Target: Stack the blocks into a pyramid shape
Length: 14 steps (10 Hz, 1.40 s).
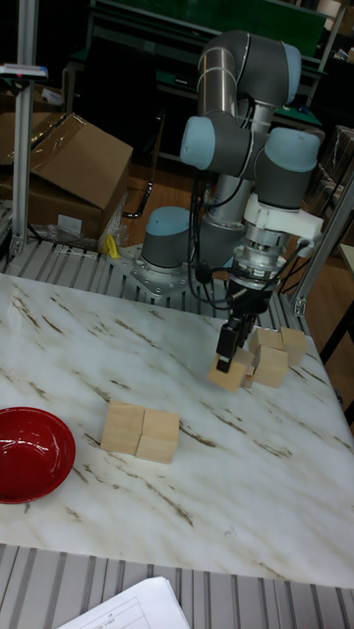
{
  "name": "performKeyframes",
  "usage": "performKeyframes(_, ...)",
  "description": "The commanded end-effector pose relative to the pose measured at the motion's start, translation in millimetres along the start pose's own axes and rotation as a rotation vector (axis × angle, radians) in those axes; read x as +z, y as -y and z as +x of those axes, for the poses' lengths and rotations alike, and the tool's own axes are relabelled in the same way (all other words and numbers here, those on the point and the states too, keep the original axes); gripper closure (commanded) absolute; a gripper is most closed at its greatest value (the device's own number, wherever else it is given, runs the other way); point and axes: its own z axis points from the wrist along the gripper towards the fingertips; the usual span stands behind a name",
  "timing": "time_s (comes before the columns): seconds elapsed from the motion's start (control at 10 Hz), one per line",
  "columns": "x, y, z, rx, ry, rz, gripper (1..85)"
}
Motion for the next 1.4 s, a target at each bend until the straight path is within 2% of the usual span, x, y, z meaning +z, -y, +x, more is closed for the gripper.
performKeyframes(0.0, -4.3, 26.9, -3.3, -0.077, 0.004, -0.04, 84.7)
performKeyframes(0.2, -4.8, 38.3, -1.5, -0.107, 0.014, -0.07, 84.7)
performKeyframes(0.3, -1.9, 42.7, -1.9, -0.16, 0.016, -0.077, 84.7)
performKeyframes(0.6, 8.1, 57.4, -2.9, -0.366, 0.007, -0.055, 84.7)
performKeyframes(0.7, 12.3, 62.9, -1.0, -0.425, 0.006, -0.058, 84.7)
performKeyframes(1.0, 9.5, 74.5, 10.4, -0.495, -0.016, -0.064, 84.7)
performKeyframes(1.3, 13.6, 82.4, 14.8, -0.494, 0.006, -0.079, 84.7)
